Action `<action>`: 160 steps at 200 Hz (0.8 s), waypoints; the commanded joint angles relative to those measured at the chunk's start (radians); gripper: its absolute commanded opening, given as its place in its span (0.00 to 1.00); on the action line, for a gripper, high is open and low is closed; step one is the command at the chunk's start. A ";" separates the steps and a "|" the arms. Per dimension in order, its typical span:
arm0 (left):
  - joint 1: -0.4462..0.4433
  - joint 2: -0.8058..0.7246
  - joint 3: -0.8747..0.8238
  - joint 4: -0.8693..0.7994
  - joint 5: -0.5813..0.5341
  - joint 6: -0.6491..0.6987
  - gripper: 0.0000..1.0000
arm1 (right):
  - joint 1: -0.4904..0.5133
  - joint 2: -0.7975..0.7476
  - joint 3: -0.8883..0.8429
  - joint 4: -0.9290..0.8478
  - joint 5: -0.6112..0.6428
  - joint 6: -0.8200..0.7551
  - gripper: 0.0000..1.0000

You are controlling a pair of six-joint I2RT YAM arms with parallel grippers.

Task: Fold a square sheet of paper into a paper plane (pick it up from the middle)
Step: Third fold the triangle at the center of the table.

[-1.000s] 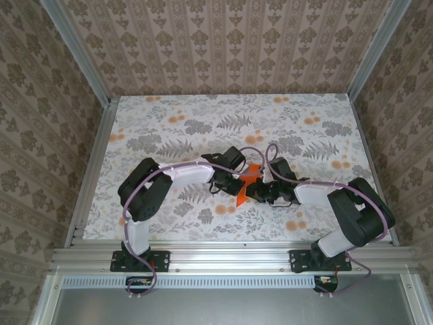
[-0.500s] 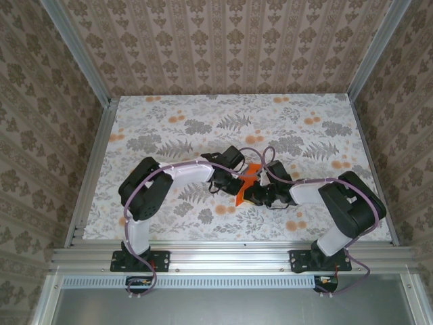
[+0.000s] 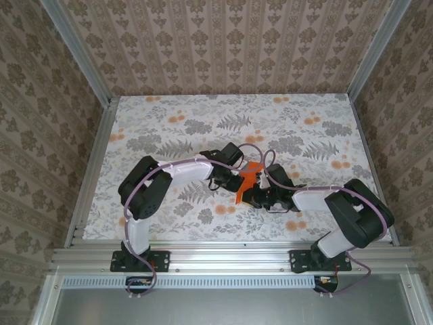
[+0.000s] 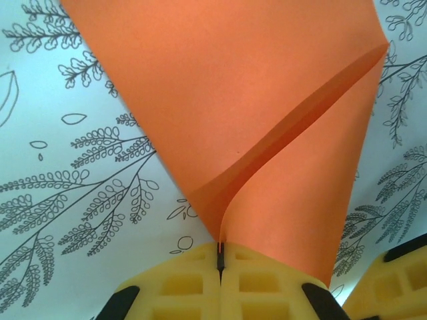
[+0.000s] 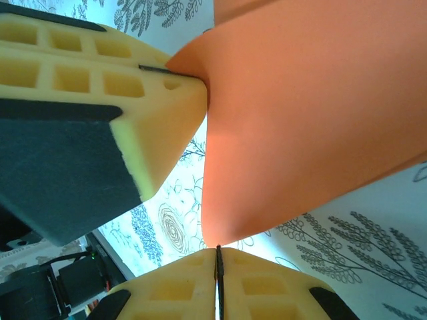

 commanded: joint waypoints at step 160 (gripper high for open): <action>0.033 0.052 0.056 -0.013 0.048 0.044 0.00 | 0.008 0.047 0.002 0.118 -0.004 0.059 0.13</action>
